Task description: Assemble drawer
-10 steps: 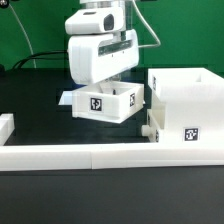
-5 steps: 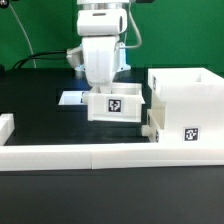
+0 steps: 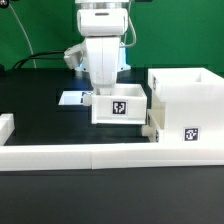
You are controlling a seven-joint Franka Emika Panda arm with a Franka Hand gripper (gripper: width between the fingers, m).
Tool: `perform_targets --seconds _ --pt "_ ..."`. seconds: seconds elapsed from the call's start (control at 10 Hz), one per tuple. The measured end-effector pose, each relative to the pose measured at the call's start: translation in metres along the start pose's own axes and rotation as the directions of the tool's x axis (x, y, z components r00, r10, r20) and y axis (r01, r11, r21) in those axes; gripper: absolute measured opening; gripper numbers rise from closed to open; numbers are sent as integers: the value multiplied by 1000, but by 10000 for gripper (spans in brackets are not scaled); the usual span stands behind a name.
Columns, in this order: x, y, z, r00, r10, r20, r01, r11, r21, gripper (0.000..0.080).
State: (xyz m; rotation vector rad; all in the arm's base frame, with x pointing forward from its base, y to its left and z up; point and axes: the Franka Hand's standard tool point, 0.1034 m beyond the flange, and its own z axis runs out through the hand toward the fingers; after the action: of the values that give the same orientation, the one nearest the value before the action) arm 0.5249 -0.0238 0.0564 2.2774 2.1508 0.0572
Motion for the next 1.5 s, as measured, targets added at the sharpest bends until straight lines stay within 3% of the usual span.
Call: perform_targets --seconds 0.6,1.5 --pt "10 14 -1 1000 13 -4 -13 1000 -1 42" --pt "16 12 1 1000 11 -7 -11 1000 1 42"
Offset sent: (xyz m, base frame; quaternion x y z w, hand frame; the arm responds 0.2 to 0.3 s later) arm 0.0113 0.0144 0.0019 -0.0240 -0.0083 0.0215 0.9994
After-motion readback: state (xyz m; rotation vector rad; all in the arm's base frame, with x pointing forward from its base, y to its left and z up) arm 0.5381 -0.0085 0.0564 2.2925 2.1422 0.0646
